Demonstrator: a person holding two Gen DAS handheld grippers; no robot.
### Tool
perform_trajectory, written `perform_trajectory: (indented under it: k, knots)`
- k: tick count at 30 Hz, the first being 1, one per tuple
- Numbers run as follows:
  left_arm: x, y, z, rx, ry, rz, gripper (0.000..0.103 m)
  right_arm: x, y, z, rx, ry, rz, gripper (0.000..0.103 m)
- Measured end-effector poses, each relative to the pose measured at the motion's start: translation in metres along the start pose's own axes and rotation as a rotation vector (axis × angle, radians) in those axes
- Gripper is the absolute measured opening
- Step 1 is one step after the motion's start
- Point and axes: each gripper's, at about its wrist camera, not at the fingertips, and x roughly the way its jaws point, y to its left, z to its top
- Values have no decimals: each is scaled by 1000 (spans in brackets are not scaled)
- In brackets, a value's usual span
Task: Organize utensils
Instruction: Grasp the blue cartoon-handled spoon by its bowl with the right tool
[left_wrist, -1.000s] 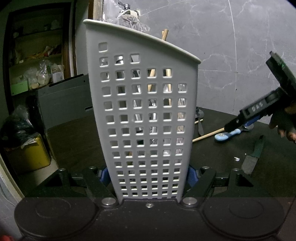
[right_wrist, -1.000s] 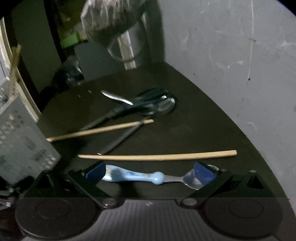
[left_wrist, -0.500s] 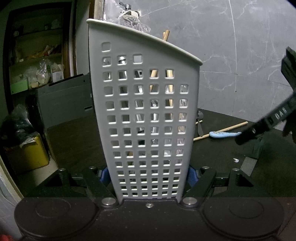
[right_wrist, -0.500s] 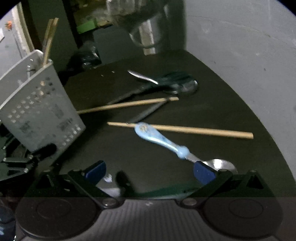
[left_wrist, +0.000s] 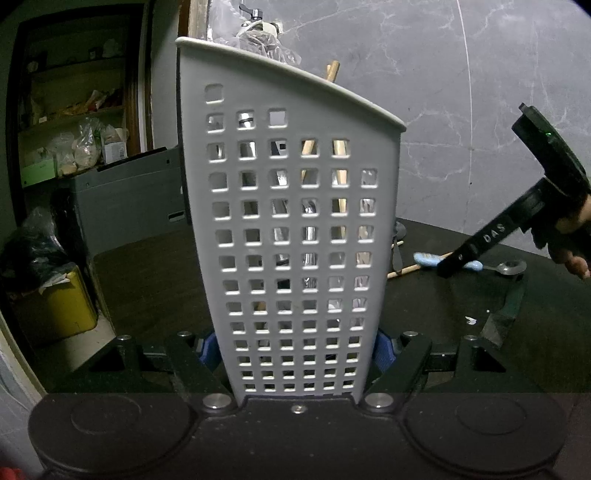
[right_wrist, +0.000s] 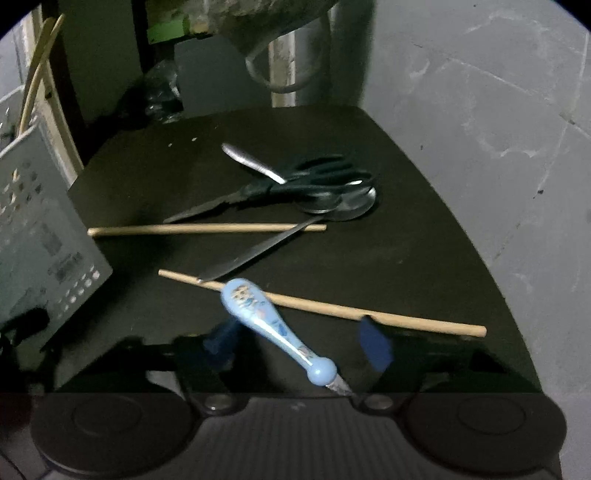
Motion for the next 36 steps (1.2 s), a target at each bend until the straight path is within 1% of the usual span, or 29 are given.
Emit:
perform_trajectory:
  k: [1,2,3,7,9,11,12,13,14,15,17,21,23,26,27,28,30,36]
  knots:
    - [0,0,0,-1,0,-1,77,0,-2,2,13,-3,-11,42]
    - [0,1,0,-1,0,-1,77,0,-4,3,26,-2,-24,36]
    - [0,1,0,-1,0,-1,77,0,-6,5,42,1,-28,27]
    - [0,2,0,-4,-1,-1,77,-1,-15,10,141,22,-30,21]
    - [0,2,-1,-4,-1,-1,77,-1,-19,13,194,34,-9,19]
    - [0,2,-1,-4,-1,-2,77,2,-23,16,252,46,31,20]
    - [0,2,-1,-5,-2,-2,77,2,-23,18,261,49,45,29]
    - [0,2,-1,-6,-2,-3,77,4,-23,19,255,47,55,49]
    - [0,2,-1,-6,-2,-4,77,4,-22,20,252,42,60,58]
    - [0,3,-1,-7,-2,-4,77,6,-21,20,250,38,67,62]
    - [0,3,-1,-9,-2,-5,77,8,-18,22,226,34,65,62]
    - [0,3,-1,-10,-2,-6,77,13,-13,27,159,22,15,62]
    - [-1,3,-1,-9,-2,-5,77,15,-13,30,147,22,14,62]
    - [-1,3,-1,-10,-2,-6,77,18,-12,34,123,21,19,59]
    - [-1,3,-1,-9,-2,-5,77,19,-11,36,119,22,27,47]
    - [0,3,-1,-9,-2,-5,77,20,-12,37,116,23,23,26]
    - [-1,3,-1,-10,-2,-6,77,21,-12,40,113,29,0,25]
    - [0,3,-1,-8,-1,-6,77,20,-21,36,166,11,40,24]
